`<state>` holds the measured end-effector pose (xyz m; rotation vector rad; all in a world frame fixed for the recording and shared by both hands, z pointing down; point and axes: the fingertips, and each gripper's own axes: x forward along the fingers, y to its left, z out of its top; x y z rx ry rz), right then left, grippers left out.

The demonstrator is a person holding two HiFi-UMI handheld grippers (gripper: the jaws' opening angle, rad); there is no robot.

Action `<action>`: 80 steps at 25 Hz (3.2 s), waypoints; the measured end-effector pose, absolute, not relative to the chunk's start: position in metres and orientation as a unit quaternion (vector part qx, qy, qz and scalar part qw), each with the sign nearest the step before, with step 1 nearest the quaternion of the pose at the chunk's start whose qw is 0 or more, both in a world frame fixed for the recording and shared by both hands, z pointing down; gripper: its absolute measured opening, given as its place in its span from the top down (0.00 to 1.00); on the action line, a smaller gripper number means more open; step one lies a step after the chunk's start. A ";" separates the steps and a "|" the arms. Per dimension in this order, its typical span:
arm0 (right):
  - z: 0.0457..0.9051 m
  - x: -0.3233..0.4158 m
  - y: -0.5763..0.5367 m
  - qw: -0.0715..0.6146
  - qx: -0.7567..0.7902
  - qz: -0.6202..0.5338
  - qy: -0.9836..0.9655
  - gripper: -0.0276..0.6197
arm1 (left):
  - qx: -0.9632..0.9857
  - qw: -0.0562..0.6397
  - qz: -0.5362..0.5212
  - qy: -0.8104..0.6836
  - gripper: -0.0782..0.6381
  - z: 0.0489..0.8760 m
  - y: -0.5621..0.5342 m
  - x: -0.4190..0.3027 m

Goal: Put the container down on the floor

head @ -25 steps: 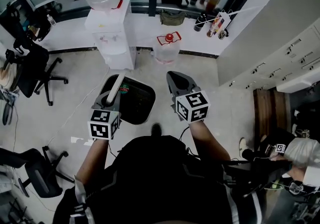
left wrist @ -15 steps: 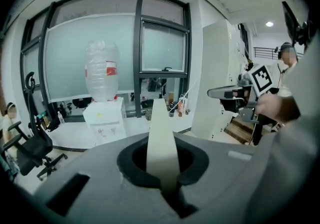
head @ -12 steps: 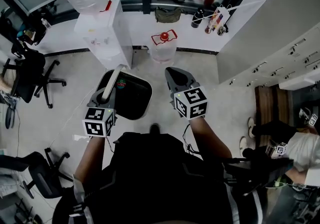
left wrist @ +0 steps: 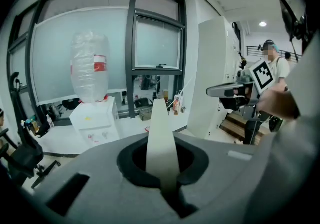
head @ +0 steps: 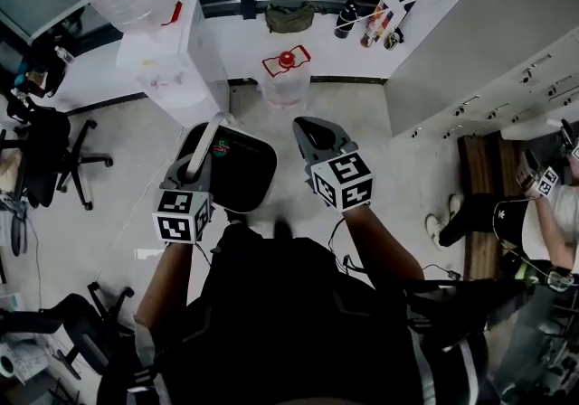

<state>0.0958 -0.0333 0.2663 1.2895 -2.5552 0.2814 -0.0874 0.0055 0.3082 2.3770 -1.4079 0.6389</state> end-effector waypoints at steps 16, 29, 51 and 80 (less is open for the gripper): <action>0.271 0.059 -0.126 0.134 0.504 0.114 -0.845 0.94 | 0.879 0.131 0.223 -0.401 0.88 0.323 -0.103 -0.104; 0.279 0.041 -0.182 0.134 0.542 0.124 -0.820 0.94 | 0.895 0.140 0.223 -0.361 0.88 0.344 -0.165 -0.110; 0.376 0.080 -0.263 0.146 0.467 0.190 -0.851 0.94 | 0.888 0.141 0.270 -0.343 0.88 0.454 -0.226 -0.048; 0.582 0.085 -0.291 0.202 0.430 0.242 -0.846 0.94 | 0.899 0.127 0.329 -0.261 0.88 0.693 -0.244 -0.009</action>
